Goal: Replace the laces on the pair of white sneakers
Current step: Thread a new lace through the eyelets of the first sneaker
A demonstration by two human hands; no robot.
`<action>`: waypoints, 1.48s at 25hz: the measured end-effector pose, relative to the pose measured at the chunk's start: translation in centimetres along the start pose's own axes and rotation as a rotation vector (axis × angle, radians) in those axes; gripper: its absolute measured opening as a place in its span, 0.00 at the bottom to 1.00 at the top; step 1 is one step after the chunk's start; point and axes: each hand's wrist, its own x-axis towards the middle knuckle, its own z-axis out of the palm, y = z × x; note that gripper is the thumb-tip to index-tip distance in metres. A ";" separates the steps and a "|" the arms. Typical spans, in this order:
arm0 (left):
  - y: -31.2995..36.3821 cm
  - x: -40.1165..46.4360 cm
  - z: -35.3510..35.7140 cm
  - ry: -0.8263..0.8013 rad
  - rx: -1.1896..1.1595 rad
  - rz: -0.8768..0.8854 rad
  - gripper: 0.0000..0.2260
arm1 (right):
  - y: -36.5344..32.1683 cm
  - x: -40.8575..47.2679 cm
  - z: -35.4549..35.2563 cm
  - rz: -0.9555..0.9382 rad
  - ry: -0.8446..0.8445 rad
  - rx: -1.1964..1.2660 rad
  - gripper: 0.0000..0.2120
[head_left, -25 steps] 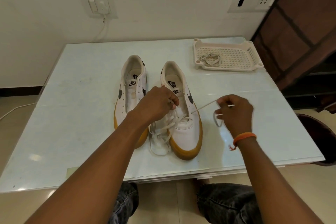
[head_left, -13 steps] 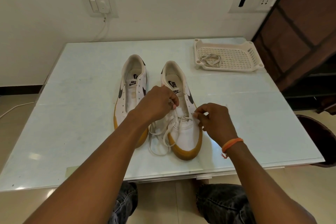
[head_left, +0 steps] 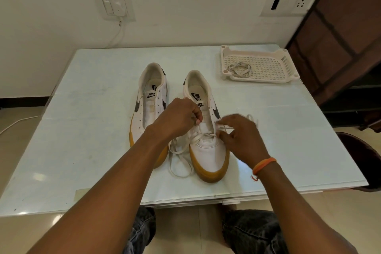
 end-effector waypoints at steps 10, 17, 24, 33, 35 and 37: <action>0.1 -0.1 -0.2 -0.010 -0.021 -0.024 0.06 | 2.4 0.8 -2.1 0.227 0.277 0.138 0.08; 0.2 -0.1 0.1 -0.002 -0.010 -0.024 0.07 | 1.0 0.2 -0.4 -0.023 0.043 0.034 0.18; 1.5 -0.7 1.2 0.057 0.149 -0.092 0.10 | 0.1 0.1 0.3 -0.220 0.074 -0.214 0.03; 3.1 -1.4 3.0 0.103 0.463 0.049 0.09 | 0.0 -0.2 0.3 -0.234 0.018 -0.358 0.05; 2.7 -1.2 3.0 0.091 0.437 0.056 0.09 | 0.0 -0.1 0.4 -0.232 0.003 -0.362 0.04; 2.1 -1.1 2.9 0.077 0.331 0.033 0.06 | 0.0 0.1 0.6 -0.232 -0.019 -0.346 0.05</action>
